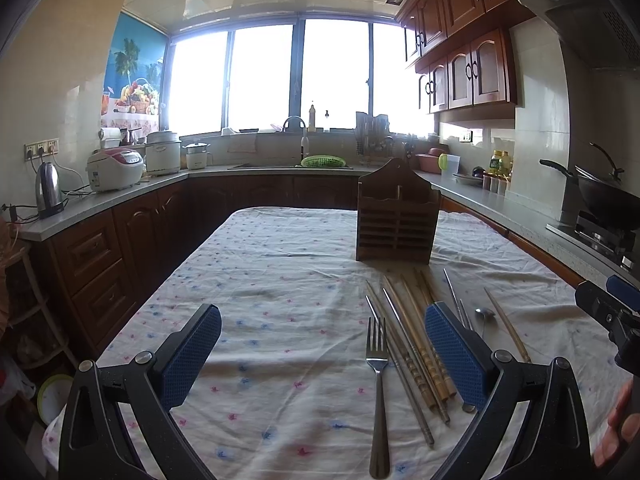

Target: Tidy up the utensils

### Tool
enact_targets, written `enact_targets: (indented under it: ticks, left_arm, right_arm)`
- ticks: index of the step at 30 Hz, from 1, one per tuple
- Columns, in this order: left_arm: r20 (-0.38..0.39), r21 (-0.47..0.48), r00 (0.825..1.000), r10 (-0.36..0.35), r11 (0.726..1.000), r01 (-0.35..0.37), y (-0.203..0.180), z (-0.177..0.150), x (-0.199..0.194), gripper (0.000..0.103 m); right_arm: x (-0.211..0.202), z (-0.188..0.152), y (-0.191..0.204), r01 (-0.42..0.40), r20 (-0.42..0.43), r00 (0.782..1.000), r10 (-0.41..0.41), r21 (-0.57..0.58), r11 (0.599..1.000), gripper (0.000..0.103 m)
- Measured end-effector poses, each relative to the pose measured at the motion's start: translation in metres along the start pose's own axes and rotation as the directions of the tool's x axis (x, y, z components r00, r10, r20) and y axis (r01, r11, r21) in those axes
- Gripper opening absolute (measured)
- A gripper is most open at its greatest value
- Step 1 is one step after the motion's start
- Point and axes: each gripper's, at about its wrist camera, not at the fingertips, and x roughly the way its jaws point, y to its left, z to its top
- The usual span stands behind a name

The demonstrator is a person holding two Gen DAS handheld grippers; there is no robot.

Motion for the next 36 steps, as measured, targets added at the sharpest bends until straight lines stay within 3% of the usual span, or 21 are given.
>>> enact_targets:
  ticks: [17,25,32,36]
  left_arm:
    - [-0.018,-0.005,1.0,-0.006,1.0,0.006,0.0,-0.002,0.007,0.102]
    - [-0.081,-0.03,0.996,-0.04,0.999,0.038,0.006,0.001,0.019,0.102]
    - [-0.209,-0.032,0.972,-0.11,0.994,0.106,0.007,0.011,0.048,0.101]
    - [-0.292,-0.02,0.945,-0.149,0.989,0.15,0.005,0.017,0.071,0.087]
  right_arm:
    - [0.002,0.0,-0.002,-0.01,-0.013,1.0,0.01,0.014,1.0,0.103]
    - [0.012,0.001,-0.008,-0.047,-0.066,0.996,0.051,0.06,0.997,0.103]
    - [0.027,0.007,-0.013,-0.074,-0.125,0.989,0.084,0.086,0.994,0.1]
    - [0.045,0.007,-0.013,-0.105,-0.207,0.97,0.125,0.105,0.989,0.088]
